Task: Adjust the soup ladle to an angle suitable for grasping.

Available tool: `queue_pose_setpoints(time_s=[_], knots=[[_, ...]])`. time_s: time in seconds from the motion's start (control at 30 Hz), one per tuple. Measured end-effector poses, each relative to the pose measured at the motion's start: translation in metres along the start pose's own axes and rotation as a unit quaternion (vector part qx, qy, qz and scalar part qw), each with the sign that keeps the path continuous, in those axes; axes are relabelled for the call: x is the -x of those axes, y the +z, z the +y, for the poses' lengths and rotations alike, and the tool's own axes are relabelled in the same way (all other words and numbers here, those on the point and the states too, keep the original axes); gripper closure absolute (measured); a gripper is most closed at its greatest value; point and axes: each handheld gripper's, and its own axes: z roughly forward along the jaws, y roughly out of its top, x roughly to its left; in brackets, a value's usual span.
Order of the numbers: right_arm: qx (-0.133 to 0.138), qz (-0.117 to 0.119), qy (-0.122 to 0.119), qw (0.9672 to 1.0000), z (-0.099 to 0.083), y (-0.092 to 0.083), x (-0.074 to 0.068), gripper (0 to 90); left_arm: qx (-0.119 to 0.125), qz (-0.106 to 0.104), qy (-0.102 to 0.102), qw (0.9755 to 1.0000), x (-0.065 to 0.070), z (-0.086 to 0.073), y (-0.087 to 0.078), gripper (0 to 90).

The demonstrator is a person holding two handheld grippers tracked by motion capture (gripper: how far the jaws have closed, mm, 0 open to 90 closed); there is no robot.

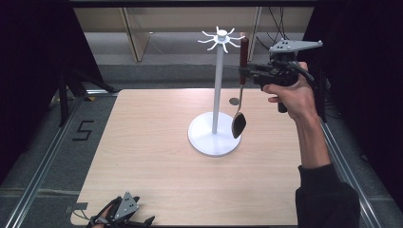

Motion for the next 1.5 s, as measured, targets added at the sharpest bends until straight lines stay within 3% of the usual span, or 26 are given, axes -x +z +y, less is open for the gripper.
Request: queue_pose_setpoints(time_s=[0.2,0.23,0.47,0.5,0.6,0.77,0.8,0.9,1.0,1.07,1.13,1.2,1.23,1.33,1.37,1.43,1.5], knots=[[-0.009,-0.003,0.001,1.0,0.001,0.007,-0.001,74.2,0.001,0.0,0.0,1.0,0.0,0.0,0.0,16.8],[-0.014,-0.003,0.011,0.9998,0.001,0.009,-0.002,74.2,0.001,0.0,-0.001,1.0,0.0,0.0,0.0,16.8],[-0.014,-0.005,-0.002,0.9999,0.002,0.015,-0.002,74.2,0.002,0.002,0.0,1.0,0.0,0.0,0.0,16.8],[-0.016,-0.008,0.007,0.9998,0.002,0.016,-0.004,74.2,0.002,0.001,0.001,1.0,0.0,0.0,0.0,16.8],[-0.014,-0.011,0.002,0.9998,0.003,0.019,-0.003,74.1,-0.006,0.003,0.009,0.9999,0.0,0.0,-0.002,16.8],[-0.012,-0.016,0.005,0.9998,0.003,0.022,-0.004,74.0,-0.003,0.002,0.002,1.0,0.001,0.0,-0.001,16.8],[-0.011,-0.011,0.007,0.9999,0.003,0.024,-0.004,74.0,-0.008,0.004,0.017,0.9998,-0.001,0.001,-0.002,16.8],[-0.013,-0.016,0.008,0.9998,0.003,0.024,-0.005,73.8,-0.004,0.004,0.005,1.0,0.0,0.0,-0.001,16.8],[-0.008,-0.017,0.008,0.9998,0.003,0.027,-0.005,73.3,-0.006,0.003,0.014,0.9999,-0.001,0.001,-0.002,16.8],[-0.003,-0.018,0.019,0.9997,0.001,0.027,-0.006,72.0,-0.006,-0.001,0.016,0.9999,-0.001,0.001,-0.002,16.8],[0.0,-0.016,0.019,0.9997,0.0,0.027,-0.004,68.7,-0.004,0.0,0.012,0.9999,-0.001,0.0,-0.001,16.8],[0.002,-0.019,0.034,0.9992,-0.002,0.023,-0.004,63.9,-0.004,0.0,0.001,1.0,0.001,0.0,-0.001,16.8],[0.01,-0.017,0.027,0.9995,-0.003,0.022,-0.003,61.7,-0.003,0.0,0.001,1.0,0.001,0.0,-0.001,16.8],[0.022,-0.015,0.043,0.9987,-0.006,0.014,-0.005,57.8,-0.004,-0.001,0.001,1.0,0.001,0.0,0.0,16.8],[0.025,-0.016,0.038,0.9989,-0.009,0.01,-0.004,55.7,-0.004,0.0,0.001,1.0,0.001,0.0,0.0,16.8],[0.018,-0.013,0.047,0.9986,-0.011,0.007,-0.006,54.1,-0.001,0.0,0.001,1.0,0.001,0.0,0.0,16.8],[0.021,-0.015,0.042,0.9988,-0.015,0.003,-0.005,52.1,-0.003,0.001,0.001,1.0,0.0,0.0,0.0,16.8]])
